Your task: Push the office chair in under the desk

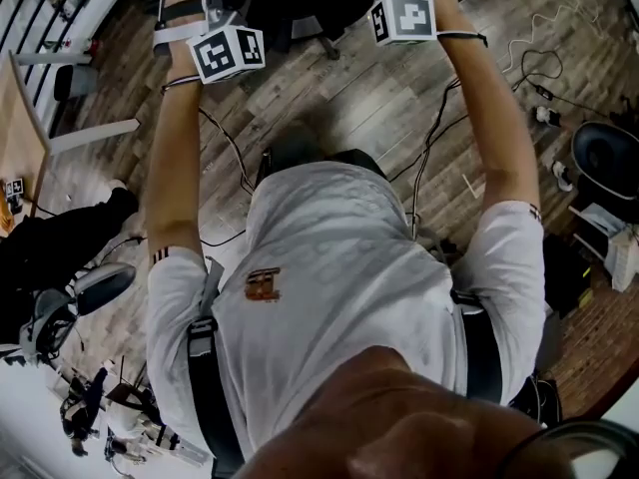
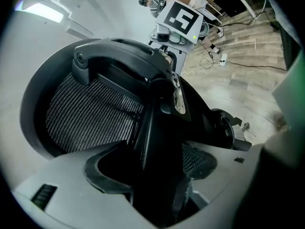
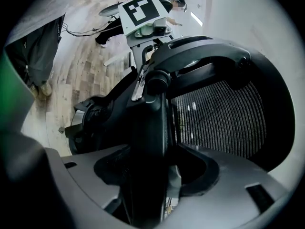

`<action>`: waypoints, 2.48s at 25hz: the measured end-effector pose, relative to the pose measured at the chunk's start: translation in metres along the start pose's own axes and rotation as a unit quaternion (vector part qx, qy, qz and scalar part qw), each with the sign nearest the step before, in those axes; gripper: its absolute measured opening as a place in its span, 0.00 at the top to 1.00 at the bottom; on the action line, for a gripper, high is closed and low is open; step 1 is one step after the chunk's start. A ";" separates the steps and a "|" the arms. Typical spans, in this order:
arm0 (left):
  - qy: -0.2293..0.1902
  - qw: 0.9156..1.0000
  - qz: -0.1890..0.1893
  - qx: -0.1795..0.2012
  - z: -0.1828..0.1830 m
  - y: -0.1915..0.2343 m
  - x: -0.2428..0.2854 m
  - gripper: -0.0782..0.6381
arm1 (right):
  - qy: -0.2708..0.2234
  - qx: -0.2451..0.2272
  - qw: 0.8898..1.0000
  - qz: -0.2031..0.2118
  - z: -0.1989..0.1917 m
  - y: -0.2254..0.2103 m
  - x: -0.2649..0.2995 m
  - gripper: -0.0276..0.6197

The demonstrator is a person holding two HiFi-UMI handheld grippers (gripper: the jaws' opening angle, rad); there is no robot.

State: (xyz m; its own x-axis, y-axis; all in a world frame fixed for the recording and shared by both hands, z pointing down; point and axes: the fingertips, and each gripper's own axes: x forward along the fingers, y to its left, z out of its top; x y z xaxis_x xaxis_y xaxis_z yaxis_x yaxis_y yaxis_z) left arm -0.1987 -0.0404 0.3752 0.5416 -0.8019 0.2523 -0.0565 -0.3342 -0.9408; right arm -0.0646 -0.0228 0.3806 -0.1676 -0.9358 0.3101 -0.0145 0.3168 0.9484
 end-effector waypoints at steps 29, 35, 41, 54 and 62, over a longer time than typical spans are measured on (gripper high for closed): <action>0.062 0.997 0.047 -0.021 0.017 0.056 0.228 0.41 | -0.043 0.000 0.999 -0.004 -0.166 -0.068 0.184 0.56; 0.076 0.996 0.047 -0.028 0.026 0.067 0.270 0.41 | -0.060 0.000 0.998 -0.008 -0.200 -0.083 0.216 0.56; 0.081 0.995 0.046 -0.033 0.034 0.074 0.306 0.41 | -0.069 -0.003 0.998 -0.005 -0.230 -0.094 0.243 0.56; 0.141 0.987 0.063 -0.037 0.034 0.100 0.401 0.41 | -0.150 -0.018 0.988 0.000 -0.290 -0.126 0.325 0.56; 0.169 0.982 0.074 -0.048 0.044 0.112 0.452 0.41 | -0.186 -0.035 0.982 0.008 -0.330 -0.141 0.366 0.56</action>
State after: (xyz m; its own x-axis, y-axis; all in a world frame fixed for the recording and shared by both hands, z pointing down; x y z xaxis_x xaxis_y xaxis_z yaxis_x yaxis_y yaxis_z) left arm 0.0770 -0.4187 0.3742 0.2141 -0.9581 0.1901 -0.2011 -0.2337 -0.9513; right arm 0.2010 -0.4610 0.3823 -0.5151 -0.8063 0.2908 0.0558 0.3070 0.9501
